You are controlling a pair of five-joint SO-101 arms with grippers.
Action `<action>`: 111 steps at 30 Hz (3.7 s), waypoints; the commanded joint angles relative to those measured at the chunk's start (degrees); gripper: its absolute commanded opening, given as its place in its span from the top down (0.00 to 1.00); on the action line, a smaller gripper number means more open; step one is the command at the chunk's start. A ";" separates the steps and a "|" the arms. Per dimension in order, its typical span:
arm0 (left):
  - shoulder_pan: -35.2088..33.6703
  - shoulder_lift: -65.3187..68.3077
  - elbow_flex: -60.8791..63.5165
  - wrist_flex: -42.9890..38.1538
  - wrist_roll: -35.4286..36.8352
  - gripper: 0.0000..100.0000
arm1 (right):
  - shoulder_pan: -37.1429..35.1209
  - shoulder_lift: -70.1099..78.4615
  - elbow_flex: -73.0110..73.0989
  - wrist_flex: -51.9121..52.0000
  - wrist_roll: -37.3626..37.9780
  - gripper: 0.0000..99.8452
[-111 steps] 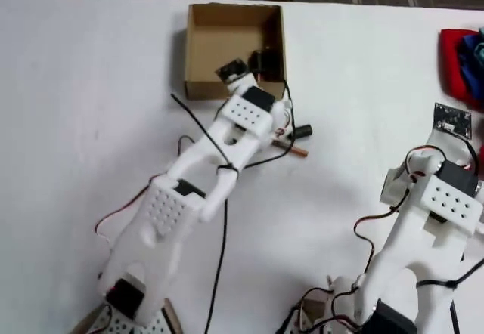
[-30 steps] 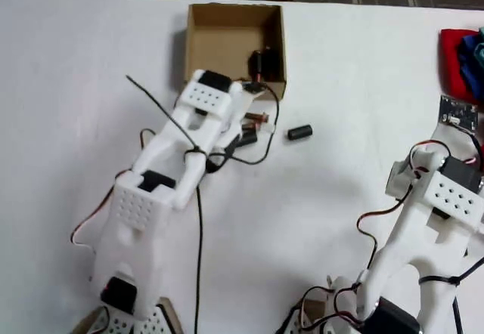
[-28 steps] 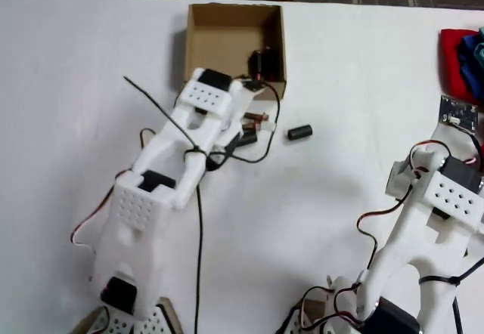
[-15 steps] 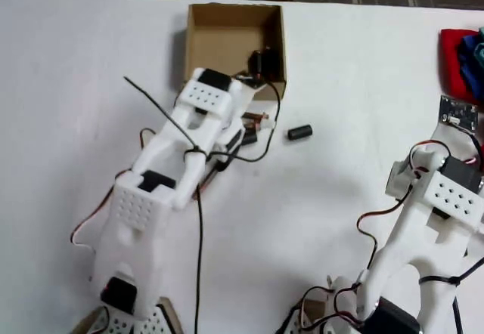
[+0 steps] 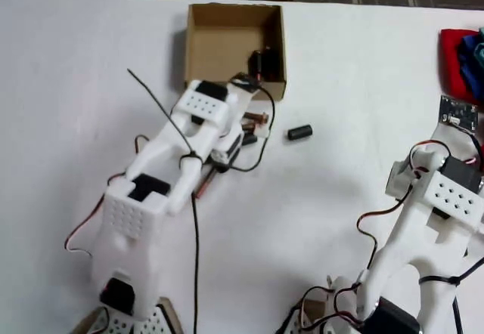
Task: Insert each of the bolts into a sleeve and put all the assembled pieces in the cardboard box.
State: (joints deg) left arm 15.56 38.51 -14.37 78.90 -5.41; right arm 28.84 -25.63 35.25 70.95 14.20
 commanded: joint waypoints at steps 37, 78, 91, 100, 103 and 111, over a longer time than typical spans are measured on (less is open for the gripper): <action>-3.78 -68.40 61.58 -36.04 0.26 0.97 | -2.95 -5.49 0.62 3.82 7.12 0.98; 3.78 -69.36 29.67 -22.68 27.43 0.97 | -49.27 -54.29 55.38 -52.35 -1.67 0.98; 7.21 -69.45 38.64 -38.15 36.66 0.97 | -49.98 -54.29 55.03 -61.32 -7.47 0.98; 7.30 -69.54 44.53 -50.37 36.84 0.97 | -49.89 -54.20 54.95 -60.79 -11.43 0.98; 7.74 -69.45 43.82 -50.99 36.84 0.97 | -49.89 -54.11 54.95 -60.79 -11.34 0.98; 13.45 -69.01 44.88 -49.76 36.75 0.97 | -49.54 -53.85 55.12 -60.79 -11.34 0.98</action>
State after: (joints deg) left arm 27.08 -30.33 30.90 29.67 31.69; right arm -21.54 -78.11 91.08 11.16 3.21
